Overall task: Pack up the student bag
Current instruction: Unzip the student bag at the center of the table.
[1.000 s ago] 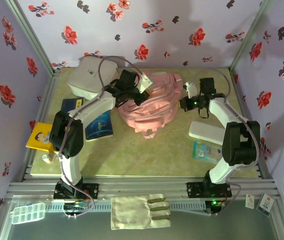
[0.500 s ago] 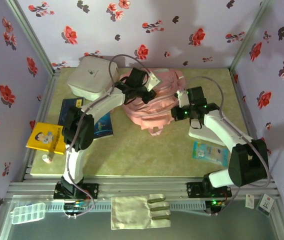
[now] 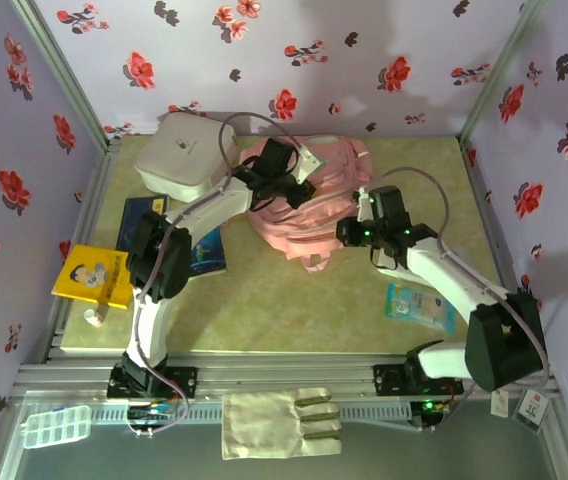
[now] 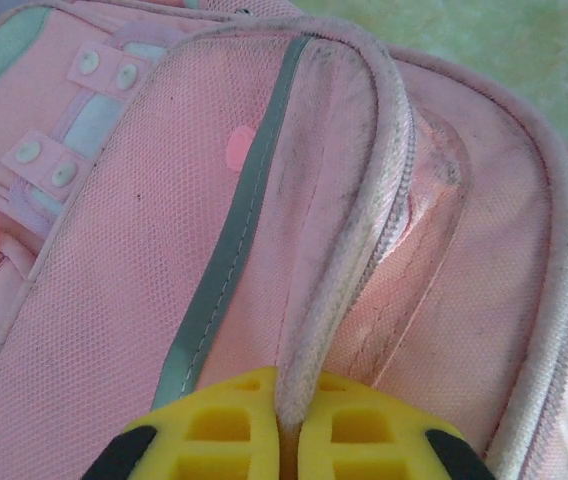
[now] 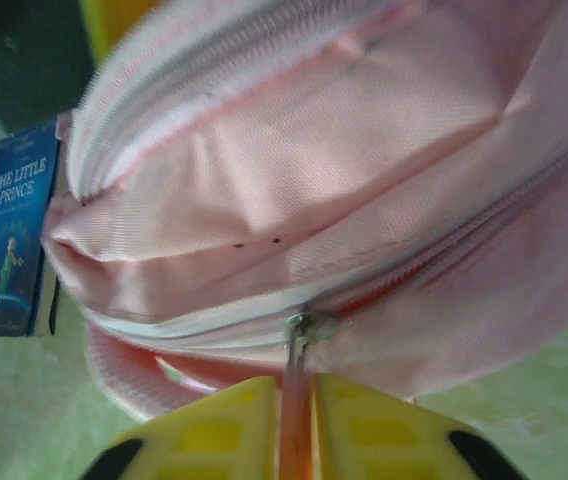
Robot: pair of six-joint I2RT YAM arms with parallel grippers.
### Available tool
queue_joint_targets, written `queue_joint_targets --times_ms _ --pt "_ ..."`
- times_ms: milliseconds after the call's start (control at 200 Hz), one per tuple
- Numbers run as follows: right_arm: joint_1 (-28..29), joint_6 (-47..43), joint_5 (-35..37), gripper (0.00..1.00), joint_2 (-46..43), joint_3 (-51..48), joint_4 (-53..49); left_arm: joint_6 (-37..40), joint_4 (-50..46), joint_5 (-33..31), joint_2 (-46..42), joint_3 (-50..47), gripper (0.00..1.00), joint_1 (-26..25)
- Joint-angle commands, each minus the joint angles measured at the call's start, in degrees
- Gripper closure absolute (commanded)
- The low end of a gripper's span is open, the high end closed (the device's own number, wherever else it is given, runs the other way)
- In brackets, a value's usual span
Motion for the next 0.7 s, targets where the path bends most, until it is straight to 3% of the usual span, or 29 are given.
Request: queue_joint_targets --times_ms 0,40,125,240,365,495,690 --pt "-2.9 6.3 2.1 0.66 -3.8 -0.5 1.1 -1.7 4.6 0.6 -3.7 -2.1 1.0 0.3" --pt "-4.0 7.2 2.2 0.59 -4.7 -0.9 0.7 -1.6 5.0 0.6 -4.5 -2.9 1.0 0.3" --pt "-6.0 11.3 4.2 0.35 -6.9 -1.4 -0.3 -1.0 5.5 0.7 -6.1 -4.6 1.0 0.3" --pt "-7.6 14.1 4.5 0.16 -7.1 0.0 -2.6 -0.4 6.6 0.6 -8.6 -7.3 1.0 0.5" --pt "-9.1 23.3 2.2 0.14 -4.3 1.7 -2.1 0.8 8.4 1.7 -11.4 -10.9 1.0 0.8" --pt "-10.4 36.0 -5.0 0.16 0.3 0.7 7.5 1.7 12.2 1.8 -14.4 -14.9 1.0 1.0" --pt "-10.3 42.6 -10.3 0.16 5.6 3.5 14.9 3.0 12.0 2.5 -15.4 -16.1 1.0 1.3"
